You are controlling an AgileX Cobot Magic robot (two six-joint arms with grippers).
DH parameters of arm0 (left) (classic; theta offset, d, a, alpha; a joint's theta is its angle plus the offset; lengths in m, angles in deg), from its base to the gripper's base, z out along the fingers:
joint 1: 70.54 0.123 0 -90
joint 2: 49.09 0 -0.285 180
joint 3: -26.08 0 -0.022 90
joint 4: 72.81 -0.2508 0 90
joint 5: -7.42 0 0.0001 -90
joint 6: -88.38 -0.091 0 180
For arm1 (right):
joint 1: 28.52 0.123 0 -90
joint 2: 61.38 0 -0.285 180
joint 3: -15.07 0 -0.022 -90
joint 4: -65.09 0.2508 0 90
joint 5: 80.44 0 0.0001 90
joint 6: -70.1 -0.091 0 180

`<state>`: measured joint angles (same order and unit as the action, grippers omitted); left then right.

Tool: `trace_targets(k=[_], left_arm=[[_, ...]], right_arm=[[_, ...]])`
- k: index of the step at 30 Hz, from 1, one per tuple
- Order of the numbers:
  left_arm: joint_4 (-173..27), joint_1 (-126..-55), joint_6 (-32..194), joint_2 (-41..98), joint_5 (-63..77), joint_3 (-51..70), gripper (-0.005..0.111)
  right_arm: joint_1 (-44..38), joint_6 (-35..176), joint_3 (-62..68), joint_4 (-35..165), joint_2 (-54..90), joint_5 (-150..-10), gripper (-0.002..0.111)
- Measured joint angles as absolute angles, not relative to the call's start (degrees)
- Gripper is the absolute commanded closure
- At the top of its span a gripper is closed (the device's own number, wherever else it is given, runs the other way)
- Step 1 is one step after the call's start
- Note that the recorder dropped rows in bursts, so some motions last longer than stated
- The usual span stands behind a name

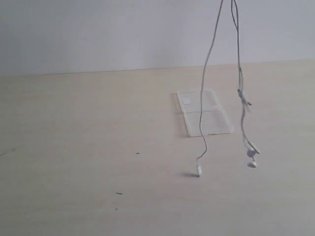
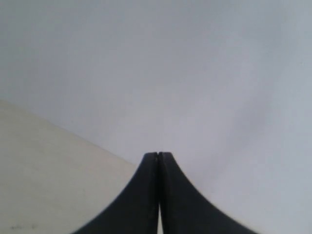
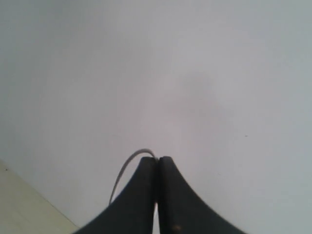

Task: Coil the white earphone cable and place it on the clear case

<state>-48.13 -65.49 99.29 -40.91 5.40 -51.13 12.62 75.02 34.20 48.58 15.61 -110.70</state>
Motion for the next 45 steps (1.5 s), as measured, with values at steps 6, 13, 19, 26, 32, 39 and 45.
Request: trace_targets(k=[6,13,19,26,32,39,45], left_arm=[[-47.87,-66.14,96.67,-40.91,15.92,-48.99,0.107],[-30.43,-71.79,71.04,-40.99,21.64,-44.04,0.107],[0.41,-74.24,30.31,-39.27,31.16,-43.71,0.107],[20.90,-74.24,5.04,-27.97,34.32,-38.77,0.107],[22.69,-74.24,-1.16,-10.03,34.32,-31.75,0.107],[26.22,-74.24,-3.91,12.34,41.28,-25.65,0.107],[26.51,-74.24,-13.73,26.47,55.64,-20.40,0.093]], right_arm=[[12.62,75.02,34.67,47.58,15.61,-112.38,0.108],[12.62,74.91,35.15,47.43,15.61,-112.38,0.108],[12.62,74.67,36.06,48.03,15.71,-112.46,0.108],[12.62,74.56,36.36,49.30,15.71,-113.62,0.108],[12.62,74.56,36.36,49.52,15.71,-114.09,0.108],[12.62,74.43,36.36,49.73,15.71,-115.52,0.108],[12.62,74.43,36.45,49.73,15.71,-115.52,0.108]])
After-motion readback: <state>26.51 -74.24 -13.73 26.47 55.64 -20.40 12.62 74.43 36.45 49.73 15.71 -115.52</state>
